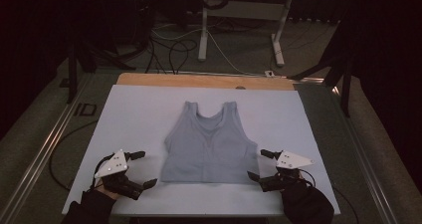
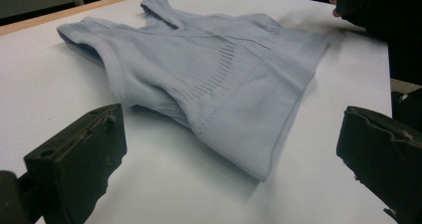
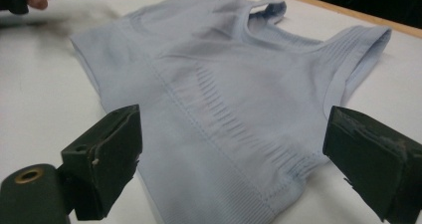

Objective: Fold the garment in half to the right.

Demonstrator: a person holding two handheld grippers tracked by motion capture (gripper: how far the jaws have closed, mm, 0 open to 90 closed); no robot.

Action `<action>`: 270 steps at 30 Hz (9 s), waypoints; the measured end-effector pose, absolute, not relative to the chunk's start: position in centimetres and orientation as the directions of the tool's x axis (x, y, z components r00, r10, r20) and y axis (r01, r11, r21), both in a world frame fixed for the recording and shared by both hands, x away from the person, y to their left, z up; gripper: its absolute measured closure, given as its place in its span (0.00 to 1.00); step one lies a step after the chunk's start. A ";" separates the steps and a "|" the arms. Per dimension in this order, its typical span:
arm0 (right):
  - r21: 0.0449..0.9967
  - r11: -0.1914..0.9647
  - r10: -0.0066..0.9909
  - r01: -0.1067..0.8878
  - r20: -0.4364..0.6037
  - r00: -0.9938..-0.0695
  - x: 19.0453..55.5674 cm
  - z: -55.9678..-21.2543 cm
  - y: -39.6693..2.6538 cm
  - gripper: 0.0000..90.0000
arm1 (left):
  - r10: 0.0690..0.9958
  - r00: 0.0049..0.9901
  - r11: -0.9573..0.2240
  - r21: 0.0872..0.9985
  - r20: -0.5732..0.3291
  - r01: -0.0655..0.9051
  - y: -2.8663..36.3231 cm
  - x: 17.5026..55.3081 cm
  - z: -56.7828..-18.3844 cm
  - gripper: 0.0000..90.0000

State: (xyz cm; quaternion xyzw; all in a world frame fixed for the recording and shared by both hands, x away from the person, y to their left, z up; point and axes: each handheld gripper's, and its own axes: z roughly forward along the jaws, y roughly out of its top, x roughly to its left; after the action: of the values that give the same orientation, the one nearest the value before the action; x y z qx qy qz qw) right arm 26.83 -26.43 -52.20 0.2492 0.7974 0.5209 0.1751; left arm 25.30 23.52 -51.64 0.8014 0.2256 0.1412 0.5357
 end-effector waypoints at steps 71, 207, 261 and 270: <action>0.919 0.390 0.469 0.061 -0.141 -0.872 32.4 -41.5 -19.0 0.10 | 0.464 0.885 -0.415 0.893 0.042 0.175 19.1 25.7 -44.7 0.01; 0.603 0.667 0.653 0.438 -0.190 -0.733 52.8 -49.1 0.1 0.97 | 0.582 0.812 -0.585 0.667 -0.050 0.461 15.7 26.7 -51.5 0.96; 0.695 0.590 0.704 0.411 -0.193 -0.684 51.3 -43.3 -7.6 0.97 | 0.370 0.928 -0.688 0.682 0.036 0.248 7.9 28.0 -45.3 0.97; 0.701 0.576 0.716 0.422 -0.183 -0.673 51.4 -43.0 -9.6 0.97 | 0.329 0.944 -0.698 0.683 0.036 0.218 5.6 28.3 -45.0 0.97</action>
State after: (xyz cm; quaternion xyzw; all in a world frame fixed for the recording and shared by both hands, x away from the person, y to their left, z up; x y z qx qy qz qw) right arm 51.44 -9.64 -42.97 0.3319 0.8571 0.3195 0.2305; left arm 28.26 5.65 -44.99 0.9180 0.1489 0.0777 0.3592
